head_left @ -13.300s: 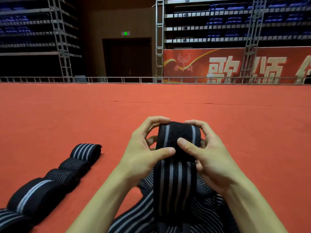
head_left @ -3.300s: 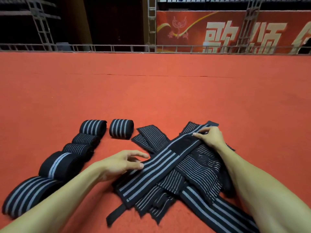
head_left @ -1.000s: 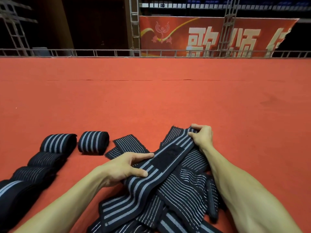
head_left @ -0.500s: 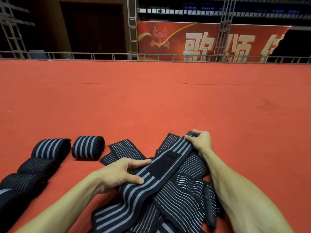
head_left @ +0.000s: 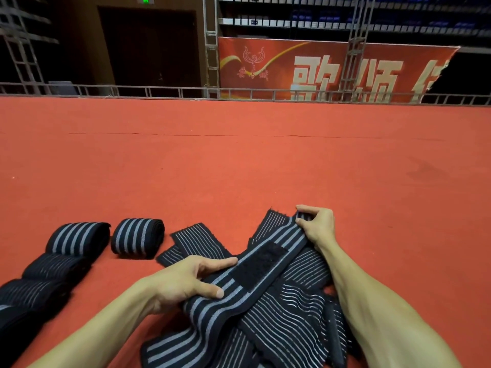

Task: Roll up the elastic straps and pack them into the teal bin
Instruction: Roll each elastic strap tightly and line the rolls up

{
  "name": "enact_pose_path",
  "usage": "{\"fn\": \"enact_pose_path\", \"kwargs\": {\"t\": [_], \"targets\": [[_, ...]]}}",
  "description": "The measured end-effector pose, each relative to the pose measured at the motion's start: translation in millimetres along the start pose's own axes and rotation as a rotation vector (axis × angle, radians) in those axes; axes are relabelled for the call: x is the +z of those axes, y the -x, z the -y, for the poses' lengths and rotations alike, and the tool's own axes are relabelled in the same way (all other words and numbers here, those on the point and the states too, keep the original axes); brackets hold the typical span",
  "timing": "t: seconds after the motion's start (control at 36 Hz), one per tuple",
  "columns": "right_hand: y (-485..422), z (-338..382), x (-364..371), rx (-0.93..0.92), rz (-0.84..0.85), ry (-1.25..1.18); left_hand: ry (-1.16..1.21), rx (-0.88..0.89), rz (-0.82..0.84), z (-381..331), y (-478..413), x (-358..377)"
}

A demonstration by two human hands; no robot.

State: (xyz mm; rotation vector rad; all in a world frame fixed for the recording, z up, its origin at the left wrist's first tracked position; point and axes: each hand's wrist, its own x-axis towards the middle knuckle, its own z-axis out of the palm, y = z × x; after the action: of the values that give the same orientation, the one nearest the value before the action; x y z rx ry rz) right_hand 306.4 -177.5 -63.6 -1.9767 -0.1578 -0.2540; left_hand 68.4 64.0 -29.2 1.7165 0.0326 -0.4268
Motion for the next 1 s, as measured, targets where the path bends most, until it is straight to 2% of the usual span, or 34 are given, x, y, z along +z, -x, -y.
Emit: {"fn": "enact_pose_path", "kwargs": {"t": [0.25,0.33,0.39,0.5,0.75,0.89,1.0], "targets": [[5,6,-2,-0.086,0.004,-0.098,0.015,-0.002,0.015,1,0,-3],[6,12,9,-0.129,0.071,-0.107,-0.005,-0.001,0.013,2,2,-5],[6,14,15,-0.099,0.099,-0.161,-0.020,-0.011,0.003,2,5,-5],[8,20,14,-0.034,0.010,-0.289,-0.003,-0.012,-0.032,-2,17,-9],[37,94,-20,-0.093,-0.017,-0.327,-0.144,0.060,-0.247,-38,56,-2],[79,144,-33,-0.116,0.052,-0.289,-0.520,0.064,-0.408,-63,80,14],[124,174,-34,-0.172,0.068,-0.220,-0.433,0.212,-0.537,-88,97,43]]}}
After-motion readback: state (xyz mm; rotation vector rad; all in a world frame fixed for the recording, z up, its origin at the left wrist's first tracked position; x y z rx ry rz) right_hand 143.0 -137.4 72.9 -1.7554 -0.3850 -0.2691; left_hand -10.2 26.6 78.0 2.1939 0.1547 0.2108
